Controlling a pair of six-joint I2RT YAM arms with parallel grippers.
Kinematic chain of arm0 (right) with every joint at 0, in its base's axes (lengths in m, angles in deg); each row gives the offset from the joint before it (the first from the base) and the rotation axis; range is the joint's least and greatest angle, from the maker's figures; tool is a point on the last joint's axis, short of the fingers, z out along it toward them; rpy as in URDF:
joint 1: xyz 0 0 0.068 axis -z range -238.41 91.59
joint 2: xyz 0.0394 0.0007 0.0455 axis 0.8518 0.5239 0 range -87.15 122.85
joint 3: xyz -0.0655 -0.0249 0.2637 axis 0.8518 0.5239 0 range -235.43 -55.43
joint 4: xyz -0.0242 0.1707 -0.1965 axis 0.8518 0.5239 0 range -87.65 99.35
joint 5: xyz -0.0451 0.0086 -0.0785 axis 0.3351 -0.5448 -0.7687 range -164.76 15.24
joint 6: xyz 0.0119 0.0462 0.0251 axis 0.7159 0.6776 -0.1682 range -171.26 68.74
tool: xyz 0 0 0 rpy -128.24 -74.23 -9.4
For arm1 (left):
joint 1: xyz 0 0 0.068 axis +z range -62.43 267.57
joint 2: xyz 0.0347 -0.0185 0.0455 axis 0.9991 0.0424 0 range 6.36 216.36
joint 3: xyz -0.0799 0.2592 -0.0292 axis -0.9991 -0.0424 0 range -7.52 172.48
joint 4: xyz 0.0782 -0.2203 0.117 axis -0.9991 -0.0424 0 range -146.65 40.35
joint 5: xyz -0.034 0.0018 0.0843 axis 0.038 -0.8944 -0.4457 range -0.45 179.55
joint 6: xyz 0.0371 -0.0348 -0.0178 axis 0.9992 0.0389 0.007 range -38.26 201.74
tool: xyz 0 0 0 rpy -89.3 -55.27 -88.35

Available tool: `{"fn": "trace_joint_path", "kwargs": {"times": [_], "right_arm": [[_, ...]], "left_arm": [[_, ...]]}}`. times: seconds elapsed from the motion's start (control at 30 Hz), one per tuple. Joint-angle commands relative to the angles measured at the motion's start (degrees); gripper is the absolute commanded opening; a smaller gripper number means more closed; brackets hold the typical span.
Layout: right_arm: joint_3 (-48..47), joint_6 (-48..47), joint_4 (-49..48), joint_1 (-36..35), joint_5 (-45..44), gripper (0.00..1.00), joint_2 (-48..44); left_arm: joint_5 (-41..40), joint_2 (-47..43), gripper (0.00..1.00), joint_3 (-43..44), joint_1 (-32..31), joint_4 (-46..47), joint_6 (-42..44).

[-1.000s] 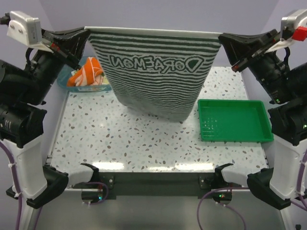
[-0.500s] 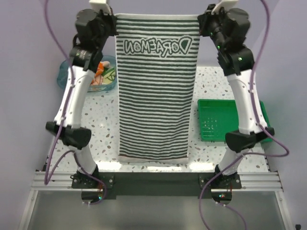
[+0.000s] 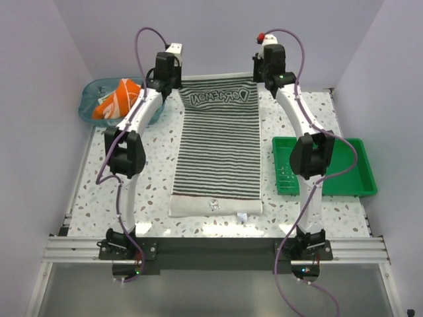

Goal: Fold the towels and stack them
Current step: Flatten out the crumpled towel

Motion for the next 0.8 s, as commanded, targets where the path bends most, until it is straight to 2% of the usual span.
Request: {"fn": "trace_joint_path", "kwargs": {"times": [0.0, 0.2, 0.4, 0.67, 0.77], "right_arm": [[1.24, -0.54, -4.16, 0.57, 0.88, 0.00, -0.30], [13.29, 1.65, -5.83, 0.57, 1.23, 0.00, -1.18], [18.75, 3.68, -4.25, 0.49, 2.37, 0.00, -1.70], [22.89, 3.33, -1.18, 0.58, 1.93, 0.00, -11.27], [25.78, 4.12, 2.42, 0.57, 2.28, 0.00, -14.70]], "left_arm": [[0.25, -0.68, 0.00, -2.53, 1.34, 7.39, -0.61], [1.66, -1.82, 0.00, -12.37, 1.34, 9.41, -2.63], [2.46, -3.23, 0.00, -18.09, 1.25, 9.50, -3.42], [3.33, -12.80, 0.00, -25.04, 1.25, 8.72, -3.77], [4.39, -16.93, 0.00, -27.67, 1.25, 5.21, -4.83]]}}
